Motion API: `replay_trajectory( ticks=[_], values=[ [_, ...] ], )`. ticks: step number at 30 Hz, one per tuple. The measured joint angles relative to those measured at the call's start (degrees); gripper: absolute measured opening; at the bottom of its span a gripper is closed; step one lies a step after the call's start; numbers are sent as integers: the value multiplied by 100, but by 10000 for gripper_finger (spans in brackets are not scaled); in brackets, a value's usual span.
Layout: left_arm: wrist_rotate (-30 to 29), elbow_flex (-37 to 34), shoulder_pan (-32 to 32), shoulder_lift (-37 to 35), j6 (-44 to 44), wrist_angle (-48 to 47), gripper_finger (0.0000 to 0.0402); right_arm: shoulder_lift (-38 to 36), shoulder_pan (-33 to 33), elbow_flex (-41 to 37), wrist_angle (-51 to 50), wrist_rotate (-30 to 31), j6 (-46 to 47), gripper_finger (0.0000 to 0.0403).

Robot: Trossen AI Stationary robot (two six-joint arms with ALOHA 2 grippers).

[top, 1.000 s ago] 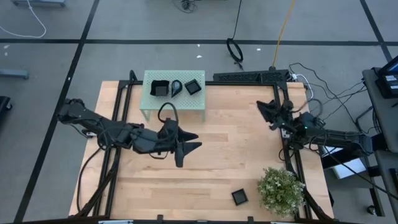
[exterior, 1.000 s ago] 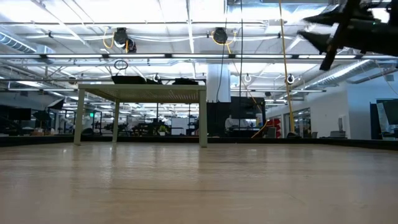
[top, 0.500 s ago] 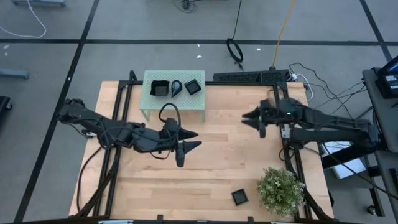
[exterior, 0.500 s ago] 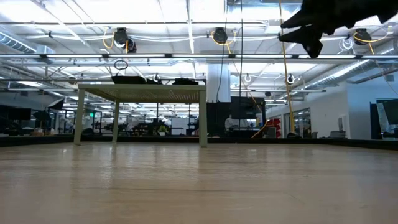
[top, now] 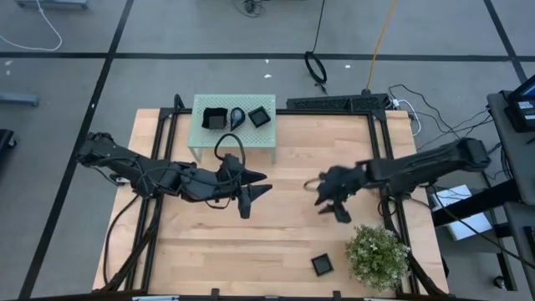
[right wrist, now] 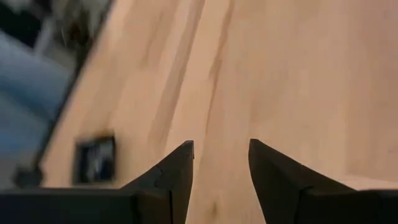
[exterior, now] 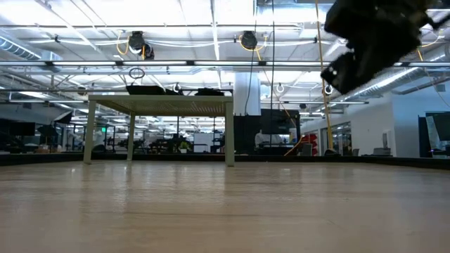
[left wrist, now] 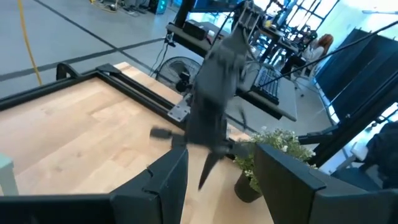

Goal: Pick & Place Mini shaped plates
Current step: Stack the square plate on top of the stacked square plates on the shelf

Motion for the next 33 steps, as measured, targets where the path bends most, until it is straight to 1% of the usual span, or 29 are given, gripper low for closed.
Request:
replay_trajectory(
  ticks=[3, 6, 8, 12, 17, 21, 27, 33],
  values=[
    [1, 0, 0, 0, -155, 4, 186, 617, 281, 0, 4, -29, -343, 141],
    [2, 0, -11, 0, -349, 3, 186, 1136, 595, 0, 45, -53, -488, 141],
    [2, 0, -11, 0, -462, 6, 186, 1394, 825, 0, 200, -229, -594, 141],
    [4, 0, -11, 0, -713, 6, 186, 1753, 1320, 0, 963, -490, -686, 141],
    [4, 0, -11, 0, -933, 12, 186, 2104, 1796, 0, 2034, -481, -796, 141],
    [4, 0, -11, 0, -1033, 9, 186, 2485, 2044, 0, 2496, -467, -925, 141],
    [4, 0, -11, 0, -1041, 13, 186, 2929, 2270, 2, 2959, -470, -672, 141],
    [4, 0, -11, 0, -1039, 11, 186, 3221, 2413, 2, 2988, -457, -677, 141]
  ],
)
